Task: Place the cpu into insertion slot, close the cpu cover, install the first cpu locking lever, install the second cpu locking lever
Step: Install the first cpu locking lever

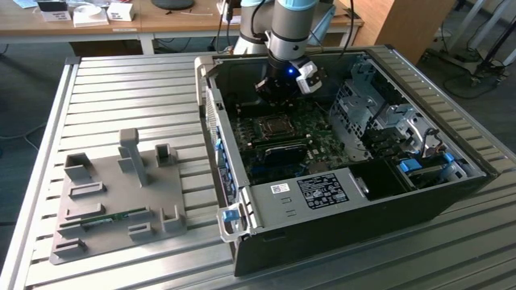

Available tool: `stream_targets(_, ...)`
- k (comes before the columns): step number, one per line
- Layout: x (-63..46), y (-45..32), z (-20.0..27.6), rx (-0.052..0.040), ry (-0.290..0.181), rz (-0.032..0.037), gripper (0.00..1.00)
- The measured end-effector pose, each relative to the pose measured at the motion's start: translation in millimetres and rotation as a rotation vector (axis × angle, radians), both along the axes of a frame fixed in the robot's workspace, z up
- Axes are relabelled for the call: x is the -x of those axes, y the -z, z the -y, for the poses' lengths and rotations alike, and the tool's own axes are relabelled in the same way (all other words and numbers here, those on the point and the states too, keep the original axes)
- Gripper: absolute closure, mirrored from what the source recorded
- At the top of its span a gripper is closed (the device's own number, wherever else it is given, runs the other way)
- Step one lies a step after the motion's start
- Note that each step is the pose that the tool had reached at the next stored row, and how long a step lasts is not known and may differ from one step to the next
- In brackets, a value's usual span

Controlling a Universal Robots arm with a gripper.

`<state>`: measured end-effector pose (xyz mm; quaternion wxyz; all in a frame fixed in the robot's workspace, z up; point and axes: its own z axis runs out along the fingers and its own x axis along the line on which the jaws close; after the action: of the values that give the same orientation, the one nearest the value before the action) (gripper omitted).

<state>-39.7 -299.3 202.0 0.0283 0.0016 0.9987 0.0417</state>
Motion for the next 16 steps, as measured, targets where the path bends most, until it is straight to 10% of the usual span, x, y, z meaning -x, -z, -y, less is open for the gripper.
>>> stream_targets(16, -0.7, 0.1, -0.4, -0.0001, 0.074, 0.0000, 0.89)
